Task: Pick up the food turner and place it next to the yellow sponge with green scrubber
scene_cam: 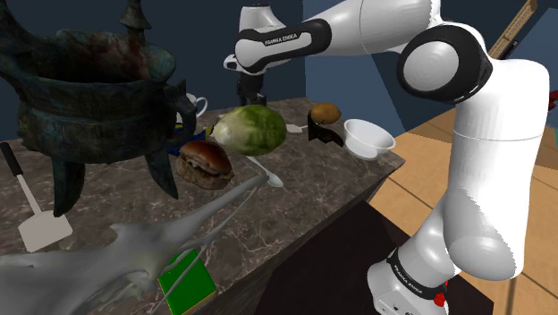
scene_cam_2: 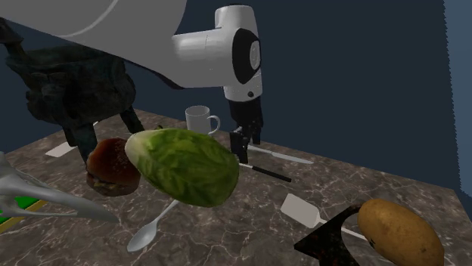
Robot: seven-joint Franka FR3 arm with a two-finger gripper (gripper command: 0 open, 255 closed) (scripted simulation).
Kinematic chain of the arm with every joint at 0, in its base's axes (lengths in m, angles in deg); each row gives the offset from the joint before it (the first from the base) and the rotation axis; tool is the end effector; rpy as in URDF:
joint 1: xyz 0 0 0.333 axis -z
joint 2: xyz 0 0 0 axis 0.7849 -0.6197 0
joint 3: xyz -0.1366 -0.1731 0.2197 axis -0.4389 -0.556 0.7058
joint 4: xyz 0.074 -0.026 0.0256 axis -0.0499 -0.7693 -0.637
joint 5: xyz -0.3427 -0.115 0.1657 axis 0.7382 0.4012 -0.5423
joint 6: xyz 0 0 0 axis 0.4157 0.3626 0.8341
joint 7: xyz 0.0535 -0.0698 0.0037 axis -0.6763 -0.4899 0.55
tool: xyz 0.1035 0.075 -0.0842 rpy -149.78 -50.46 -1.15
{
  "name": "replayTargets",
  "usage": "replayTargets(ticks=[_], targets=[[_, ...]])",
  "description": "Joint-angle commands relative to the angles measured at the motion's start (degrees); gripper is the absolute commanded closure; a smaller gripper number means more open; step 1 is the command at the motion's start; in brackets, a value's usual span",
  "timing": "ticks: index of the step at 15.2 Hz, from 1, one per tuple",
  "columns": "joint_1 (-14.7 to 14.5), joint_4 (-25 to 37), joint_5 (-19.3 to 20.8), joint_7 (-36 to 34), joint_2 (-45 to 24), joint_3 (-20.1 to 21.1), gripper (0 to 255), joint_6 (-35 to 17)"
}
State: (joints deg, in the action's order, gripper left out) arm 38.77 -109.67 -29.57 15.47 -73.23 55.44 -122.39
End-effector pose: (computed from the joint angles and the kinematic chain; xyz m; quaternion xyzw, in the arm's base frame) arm 0.6908 0.0563 0.3219 0.7222 0.6883 -0.0403 0.0553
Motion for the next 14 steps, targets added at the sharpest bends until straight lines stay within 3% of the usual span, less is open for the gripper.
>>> replayTargets(ticks=[1,7,14], targets=[[-0.1,-0.9,0.6,-0.1,0.3,-0.3,0,0.3],[0.2,-3.2,0.5,-0.1,-1.6,-0.3,0,-3.8],[0.2,-3.2,0.5,-0.1,-1.6,-0.3,0,-3.8]])
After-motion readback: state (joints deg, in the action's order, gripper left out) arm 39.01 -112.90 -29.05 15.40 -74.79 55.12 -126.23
